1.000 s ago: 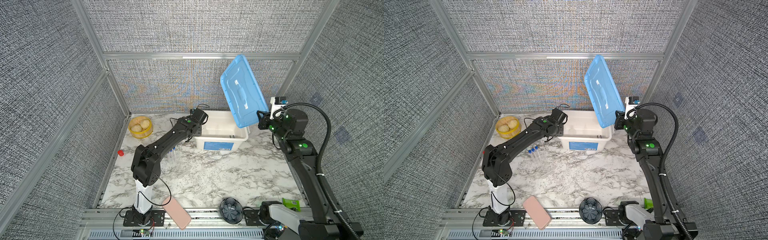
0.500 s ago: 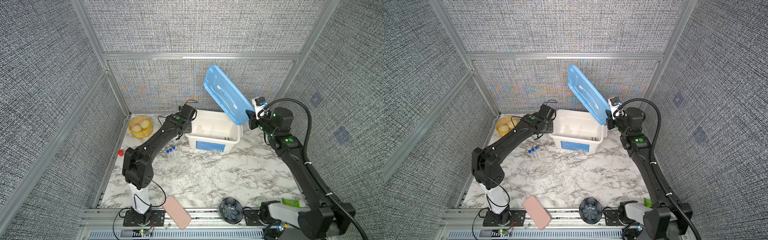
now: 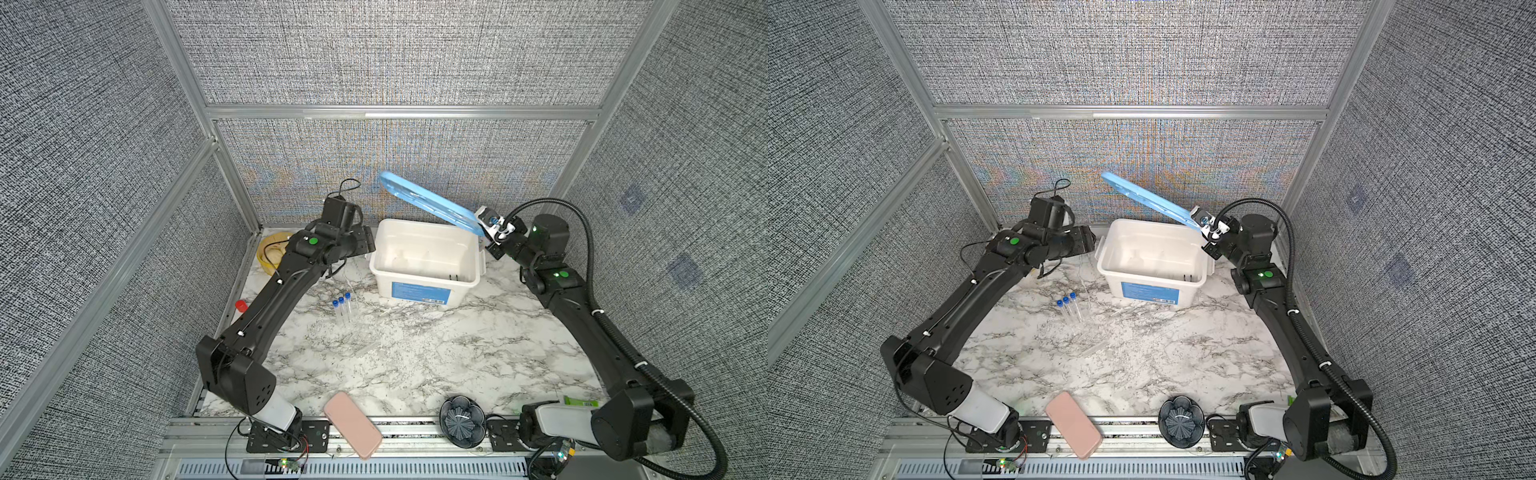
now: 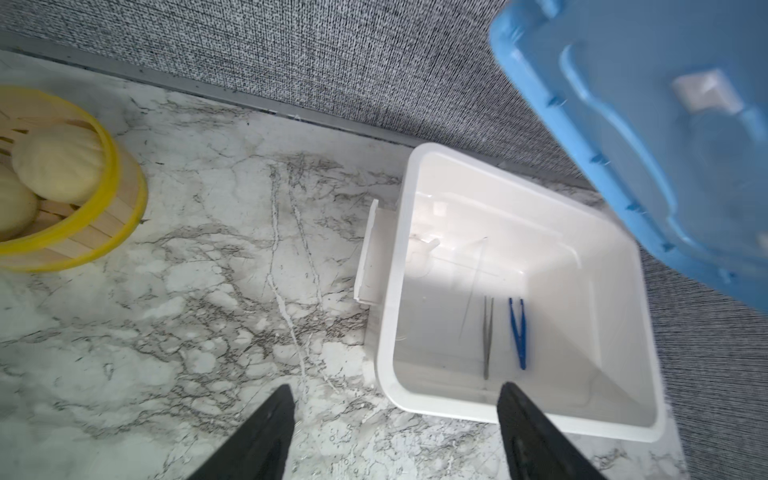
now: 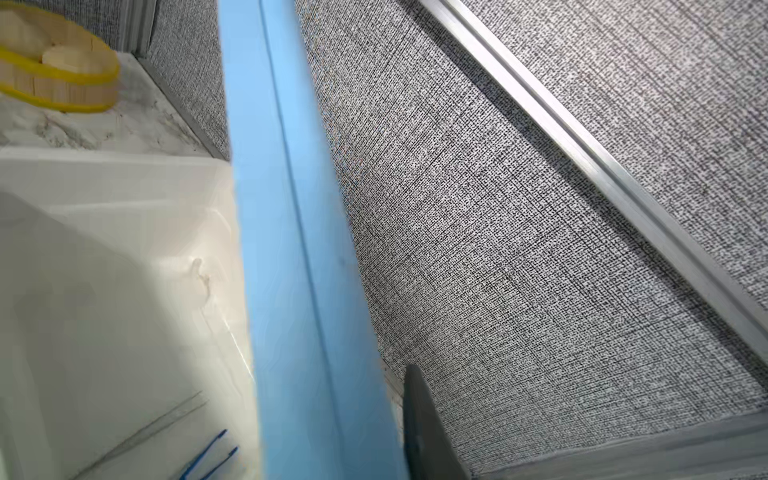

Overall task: Organize the chemistry lab equipment
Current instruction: 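Lower the blue lid onto the white bin with the right gripper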

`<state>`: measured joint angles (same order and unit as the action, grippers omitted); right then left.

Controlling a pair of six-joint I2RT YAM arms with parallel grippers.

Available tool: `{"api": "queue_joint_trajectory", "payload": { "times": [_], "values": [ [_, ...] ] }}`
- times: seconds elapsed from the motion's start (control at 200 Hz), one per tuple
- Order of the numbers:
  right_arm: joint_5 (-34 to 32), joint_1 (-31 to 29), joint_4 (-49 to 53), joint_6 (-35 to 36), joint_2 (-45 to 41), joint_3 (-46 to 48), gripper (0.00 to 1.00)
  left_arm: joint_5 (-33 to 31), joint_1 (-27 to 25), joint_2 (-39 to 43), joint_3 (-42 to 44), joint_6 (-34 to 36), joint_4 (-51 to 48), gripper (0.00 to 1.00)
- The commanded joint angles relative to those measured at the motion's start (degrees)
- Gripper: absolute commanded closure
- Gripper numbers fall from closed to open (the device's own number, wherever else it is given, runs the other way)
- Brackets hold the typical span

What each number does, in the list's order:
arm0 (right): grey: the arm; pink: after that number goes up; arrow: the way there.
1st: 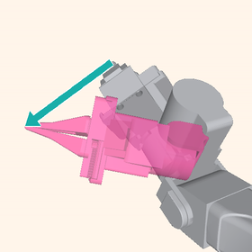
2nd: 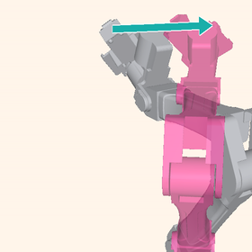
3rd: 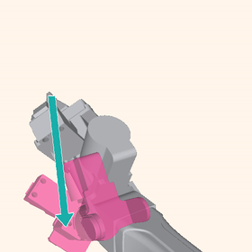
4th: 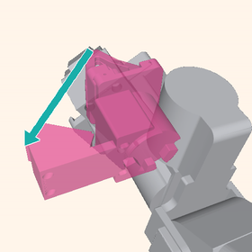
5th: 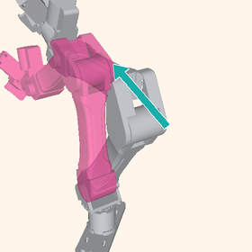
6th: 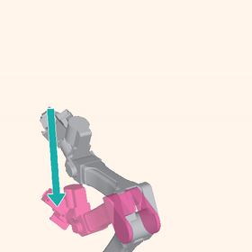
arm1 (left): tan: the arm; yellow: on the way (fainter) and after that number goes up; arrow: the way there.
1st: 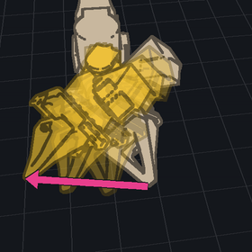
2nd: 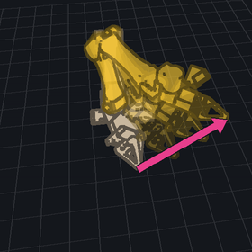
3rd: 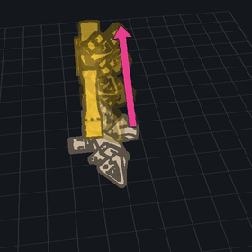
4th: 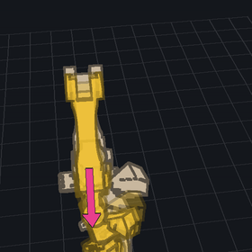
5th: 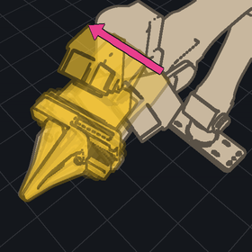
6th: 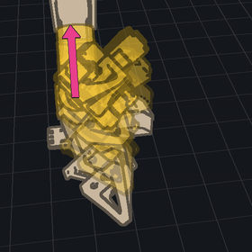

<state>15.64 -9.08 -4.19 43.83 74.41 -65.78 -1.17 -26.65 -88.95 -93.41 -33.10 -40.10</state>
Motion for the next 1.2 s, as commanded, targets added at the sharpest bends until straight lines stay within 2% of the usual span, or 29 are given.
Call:
{"api": "queue_joint_trajectory", "payload": {
  "times": [0.0, 0.185, 0.46, 0.6, 0.865, 1.005, 1.195],
  "values": [
    [-0.53, -0.46, -9.73, 9.86, 0.13, 3.1, 1.0, 6.32, 1.75, 2.67, 2.67, -1.69, 6.25, 0.21],
    [-1.32, -1.48, -20.06, 14.77, 1.03, 8.32, 1.0, 5.7, 2.24, 2.66, 1.13, -1.53, 4.19, 0.21],
    [-1.48, -3.41, -26.94, 23.55, 3.78, 14.67, 0.98, 5.48, 2.46, 0.81, 2.62, 0.66, 5.29, 0.19],
    [-1.39, -3.49, -30.11, 23.31, 3.07, 18.73, 0.9, 4.95, 2.56, -1.43, 1.8, 0.96, 4.8, 0.19],
    [1.85, -3.82, -26.51, 24.78, -0.31, 24.1, 0.76, 4.24, 2.57, -5.13, -1.28, 1.77, 3.31, 0.19],
    [2.73, -3.93, -22.58, 27.37, -1.37, 25.18, 0.73, 3.6, 2.66, -6.36, -1.61, 1.94, 2.97, 0.19],
    [3.24, -3.93, -17.87, 31.33, -2.52, 25.46, 0.58, 2.02, 2.71, -8.76, -3.47, 2.86, 0.63, 0.19]
  ]
}}
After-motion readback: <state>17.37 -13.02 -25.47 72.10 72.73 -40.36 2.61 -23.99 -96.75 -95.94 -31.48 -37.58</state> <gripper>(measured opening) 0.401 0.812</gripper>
